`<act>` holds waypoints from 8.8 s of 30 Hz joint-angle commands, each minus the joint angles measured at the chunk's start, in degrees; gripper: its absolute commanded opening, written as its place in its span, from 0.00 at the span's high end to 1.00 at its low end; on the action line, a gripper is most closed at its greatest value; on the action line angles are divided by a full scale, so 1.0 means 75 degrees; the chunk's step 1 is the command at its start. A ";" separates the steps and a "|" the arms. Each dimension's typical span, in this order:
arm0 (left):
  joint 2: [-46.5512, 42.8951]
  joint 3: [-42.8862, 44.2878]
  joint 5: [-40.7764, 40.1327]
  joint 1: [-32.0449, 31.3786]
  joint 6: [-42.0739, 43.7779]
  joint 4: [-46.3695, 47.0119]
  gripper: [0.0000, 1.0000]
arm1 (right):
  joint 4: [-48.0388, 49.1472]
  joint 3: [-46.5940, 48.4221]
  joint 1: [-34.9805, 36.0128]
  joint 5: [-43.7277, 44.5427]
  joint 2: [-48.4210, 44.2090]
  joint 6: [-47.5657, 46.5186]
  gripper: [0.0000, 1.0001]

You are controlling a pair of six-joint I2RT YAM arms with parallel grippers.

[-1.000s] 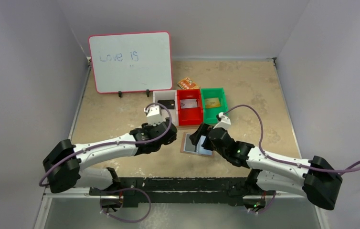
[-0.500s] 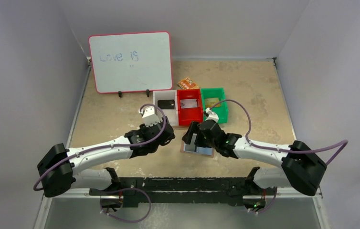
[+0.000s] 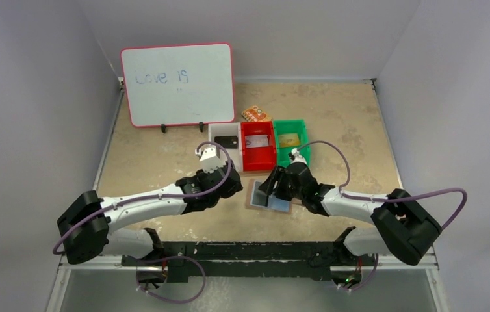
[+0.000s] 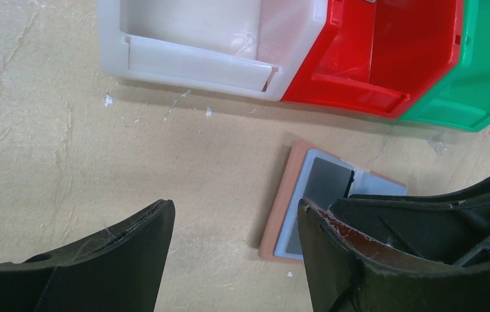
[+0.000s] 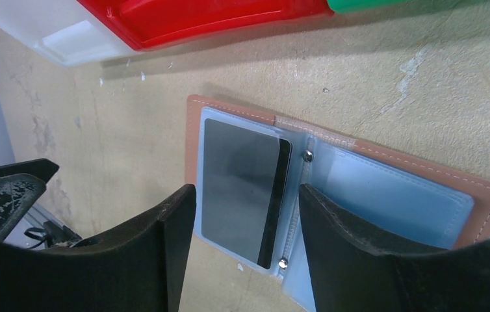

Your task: Take the credit cards out of the card holder

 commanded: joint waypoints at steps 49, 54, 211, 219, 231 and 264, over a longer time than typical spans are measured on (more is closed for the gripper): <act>0.2047 0.0448 0.1881 -0.0281 0.0402 0.1891 0.64 | 0.1315 -0.0413 -0.0134 -0.1508 0.0256 -0.0846 0.62; 0.2413 0.0535 0.2139 -0.0290 0.0402 0.1886 0.74 | 0.1230 -0.0433 -0.0131 -0.1644 0.0236 -0.0852 0.65; 0.3610 0.1325 0.1313 -0.1106 0.0811 0.0644 0.87 | 0.3652 -0.2433 -0.0809 -0.1317 -0.0175 0.2370 0.80; 0.3504 0.1300 0.1152 -0.1122 0.0786 0.0557 0.88 | 0.3960 -0.2524 -0.0883 -0.1450 0.0004 0.2363 0.97; 0.2885 0.1216 0.0685 -0.1116 0.0573 0.0644 0.86 | 0.0807 -0.2195 -0.0882 -0.0627 -0.2379 0.1336 1.00; -0.1621 0.2345 -0.2679 0.1936 0.2779 -0.3920 0.25 | 0.0872 0.0585 -0.0844 -0.1267 -0.3847 -0.5592 0.98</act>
